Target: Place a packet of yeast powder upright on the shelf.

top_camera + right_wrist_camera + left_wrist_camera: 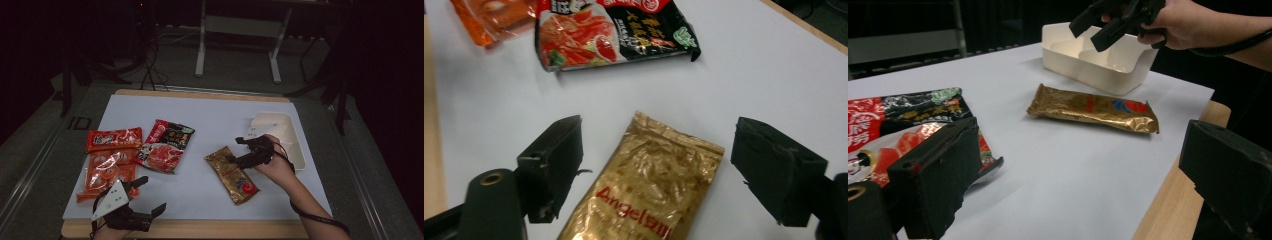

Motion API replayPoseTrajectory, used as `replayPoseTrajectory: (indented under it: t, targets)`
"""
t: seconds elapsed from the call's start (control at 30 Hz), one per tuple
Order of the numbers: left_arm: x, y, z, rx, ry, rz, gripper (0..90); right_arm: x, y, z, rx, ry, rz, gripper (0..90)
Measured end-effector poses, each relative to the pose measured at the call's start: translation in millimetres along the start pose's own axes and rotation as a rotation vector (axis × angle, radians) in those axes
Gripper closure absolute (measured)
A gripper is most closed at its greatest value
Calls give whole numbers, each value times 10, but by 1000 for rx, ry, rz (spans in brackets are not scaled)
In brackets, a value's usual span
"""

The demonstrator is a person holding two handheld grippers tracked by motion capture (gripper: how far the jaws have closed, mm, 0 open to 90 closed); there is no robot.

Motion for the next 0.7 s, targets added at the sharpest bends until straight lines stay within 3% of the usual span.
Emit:
replayPoseTrajectory:
  t: [0.13,0.43,0.7]
  targets:
    - [6,-1,-12,-1,-2,-3,40,-49,20,84,22,10,-2,213]
    - [1,-12,-23,3,1,-4,40,-168,14,423,146,10,9,233]
    - [-19,-25,-11,17,-16,-1,40,-291,32,558,218,0,32,234]
Point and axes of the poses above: each handheld gripper's, and its own axes: z roughly forward along the jaws, y roughly out of its top, x roughly to its left, the point moved 4 cm from there along z, roughly forward along the jaws, and after that the axes turned 5 degrees about y, right-handed, at the moved point
